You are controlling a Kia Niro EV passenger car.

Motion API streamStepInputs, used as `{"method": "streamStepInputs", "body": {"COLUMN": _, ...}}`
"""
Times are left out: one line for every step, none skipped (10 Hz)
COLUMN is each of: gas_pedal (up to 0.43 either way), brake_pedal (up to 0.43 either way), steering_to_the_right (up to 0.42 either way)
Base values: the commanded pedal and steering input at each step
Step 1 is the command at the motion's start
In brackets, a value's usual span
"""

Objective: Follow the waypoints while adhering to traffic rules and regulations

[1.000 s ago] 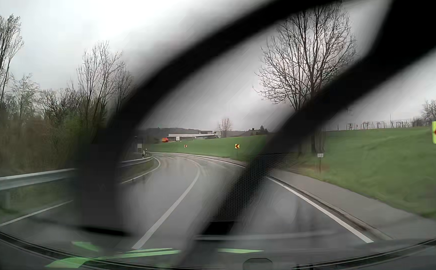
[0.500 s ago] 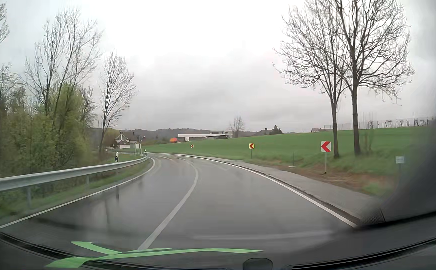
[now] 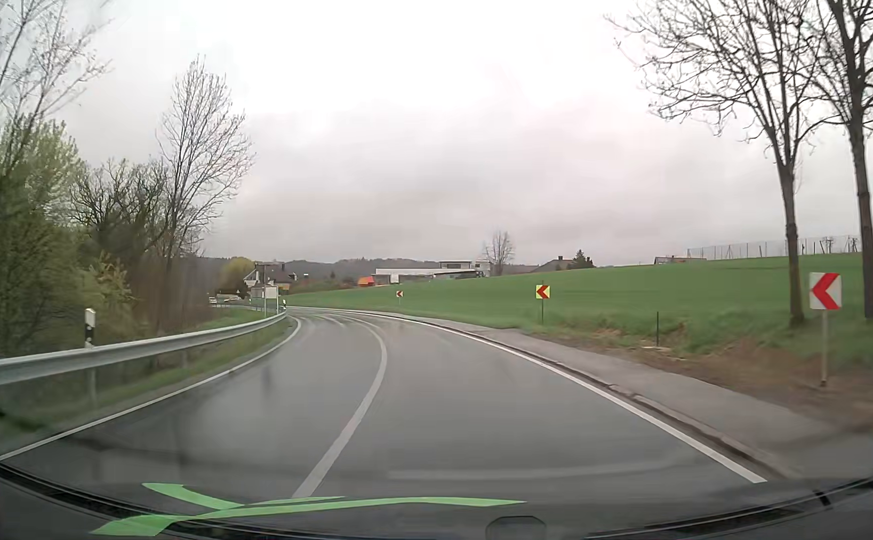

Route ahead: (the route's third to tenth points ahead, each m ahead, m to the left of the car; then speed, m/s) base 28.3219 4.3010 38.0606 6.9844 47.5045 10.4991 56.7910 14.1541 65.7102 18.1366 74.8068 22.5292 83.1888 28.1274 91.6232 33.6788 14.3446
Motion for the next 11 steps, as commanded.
{"method": "streamStepInputs", "body": {"gas_pedal": 0.0, "brake_pedal": 0.0, "steering_to_the_right": -0.033}}
{"method": "streamStepInputs", "body": {"gas_pedal": 0.0, "brake_pedal": 0.0, "steering_to_the_right": -0.035}}
{"method": "streamStepInputs", "body": {"gas_pedal": 0.0, "brake_pedal": 0.0, "steering_to_the_right": -0.036}}
{"method": "streamStepInputs", "body": {"gas_pedal": 0.0, "brake_pedal": 0.0, "steering_to_the_right": -0.039}}
{"method": "streamStepInputs", "body": {"gas_pedal": 0.0, "brake_pedal": 0.0, "steering_to_the_right": -0.04}}
{"method": "streamStepInputs", "body": {"gas_pedal": 0.0, "brake_pedal": 0.0, "steering_to_the_right": -0.041}}
{"method": "streamStepInputs", "body": {"gas_pedal": 0.0, "brake_pedal": 0.0, "steering_to_the_right": -0.041}}
{"method": "streamStepInputs", "body": {"gas_pedal": 0.02, "brake_pedal": 0.0, "steering_to_the_right": -0.041}}
{"method": "streamStepInputs", "body": {"gas_pedal": 0.02, "brake_pedal": 0.0, "steering_to_the_right": -0.042}}
{"method": "streamStepInputs", "body": {"gas_pedal": 0.02, "brake_pedal": 0.0, "steering_to_the_right": -0.044}}
{"method": "streamStepInputs", "body": {"gas_pedal": 0.02, "brake_pedal": 0.0, "steering_to_the_right": -0.044}}
